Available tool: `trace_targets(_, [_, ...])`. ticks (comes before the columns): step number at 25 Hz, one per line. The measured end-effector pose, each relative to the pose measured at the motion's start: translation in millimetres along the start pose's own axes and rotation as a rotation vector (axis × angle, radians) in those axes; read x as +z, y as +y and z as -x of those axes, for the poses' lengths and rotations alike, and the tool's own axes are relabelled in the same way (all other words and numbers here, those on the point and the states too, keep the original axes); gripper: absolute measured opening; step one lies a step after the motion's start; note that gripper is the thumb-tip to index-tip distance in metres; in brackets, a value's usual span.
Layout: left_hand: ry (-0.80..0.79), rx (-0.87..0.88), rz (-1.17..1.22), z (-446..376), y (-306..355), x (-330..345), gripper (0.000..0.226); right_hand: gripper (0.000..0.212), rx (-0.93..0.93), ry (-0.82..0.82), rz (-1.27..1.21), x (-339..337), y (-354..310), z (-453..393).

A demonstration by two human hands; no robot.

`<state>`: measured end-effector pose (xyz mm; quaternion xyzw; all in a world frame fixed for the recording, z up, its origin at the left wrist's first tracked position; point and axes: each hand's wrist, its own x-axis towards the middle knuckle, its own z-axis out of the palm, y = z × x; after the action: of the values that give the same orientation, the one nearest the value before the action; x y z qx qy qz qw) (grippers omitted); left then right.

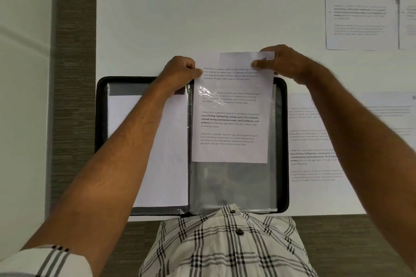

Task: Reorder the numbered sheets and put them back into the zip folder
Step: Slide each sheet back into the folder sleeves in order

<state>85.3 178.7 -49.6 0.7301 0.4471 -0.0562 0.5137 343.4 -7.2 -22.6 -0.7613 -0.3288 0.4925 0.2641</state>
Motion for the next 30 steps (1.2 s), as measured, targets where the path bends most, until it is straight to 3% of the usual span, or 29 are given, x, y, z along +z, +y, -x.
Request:
trace_targets(4, [0.064,0.016,0.241,2,3,4,0.009,0.017,0.051,-0.114,0.181,-3,0,1])
trace_targets(6, [0.100,0.015,0.253,3,3,6,0.004,0.017,0.072,-0.153,0.240,-2,-2,1])
trace_targets(10, [0.033,-0.004,0.092,5,2,4,0.022,0.012,0.049,-0.114,0.217,1,-7,0])
trace_targets(14, [-0.025,0.041,-0.024,7,3,0,0.007,0.006,-0.018,-0.064,0.206,5,-11,-5])
trace_targets(20, [-0.020,0.160,0.071,8,-5,0,0.015,0.004,0.000,-0.142,0.276,11,-19,-4])
trace_targets(27, [-0.070,0.186,-0.154,15,2,0,0.028,0.008,0.050,-0.219,0.345,14,-24,2])
trace_targets(30, [-0.085,0.179,-0.178,18,3,2,0.022,0.011,0.045,-0.217,0.365,18,-24,2])
